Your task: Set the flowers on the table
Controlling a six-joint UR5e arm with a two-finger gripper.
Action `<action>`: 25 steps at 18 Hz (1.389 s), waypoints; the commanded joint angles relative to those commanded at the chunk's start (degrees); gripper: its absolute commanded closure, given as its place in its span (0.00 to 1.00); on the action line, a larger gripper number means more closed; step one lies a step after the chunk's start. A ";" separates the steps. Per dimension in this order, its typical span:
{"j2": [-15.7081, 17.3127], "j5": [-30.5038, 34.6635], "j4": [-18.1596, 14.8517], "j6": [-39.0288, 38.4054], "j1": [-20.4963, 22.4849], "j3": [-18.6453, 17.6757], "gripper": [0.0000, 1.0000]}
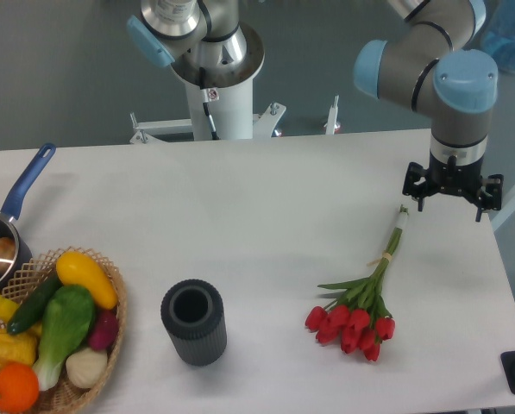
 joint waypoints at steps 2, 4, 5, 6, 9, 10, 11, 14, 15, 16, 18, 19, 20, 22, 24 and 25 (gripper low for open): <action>0.17 -1.22 -0.61 0.09 0.08 1.24 0.00; -0.26 -1.58 -0.44 0.09 -0.36 1.24 0.00; -0.79 -1.49 -0.35 0.26 -0.45 1.33 0.00; -1.31 -1.41 0.17 1.22 -0.80 1.33 0.00; -2.37 -1.58 0.17 4.48 -0.45 1.94 0.00; -2.63 -2.02 0.17 4.48 -0.36 2.21 0.00; -2.72 -2.63 0.17 4.48 -0.45 2.12 0.00; -2.99 -3.08 0.09 4.39 -0.89 1.34 0.00; -3.16 -3.07 0.17 4.39 -0.97 1.07 0.00; -3.43 -2.99 0.17 4.39 -1.06 1.07 0.00; -3.95 -2.99 0.26 4.04 -1.06 1.07 0.00; -3.96 -2.99 0.26 3.87 -1.15 1.07 0.00; -4.04 -2.99 0.26 3.87 -1.15 1.07 0.00; -4.83 -2.99 0.35 3.87 -1.59 1.07 0.00; -5.01 -3.07 0.35 3.87 -1.85 1.07 0.00; -5.01 -2.99 0.44 4.04 -1.85 0.81 0.00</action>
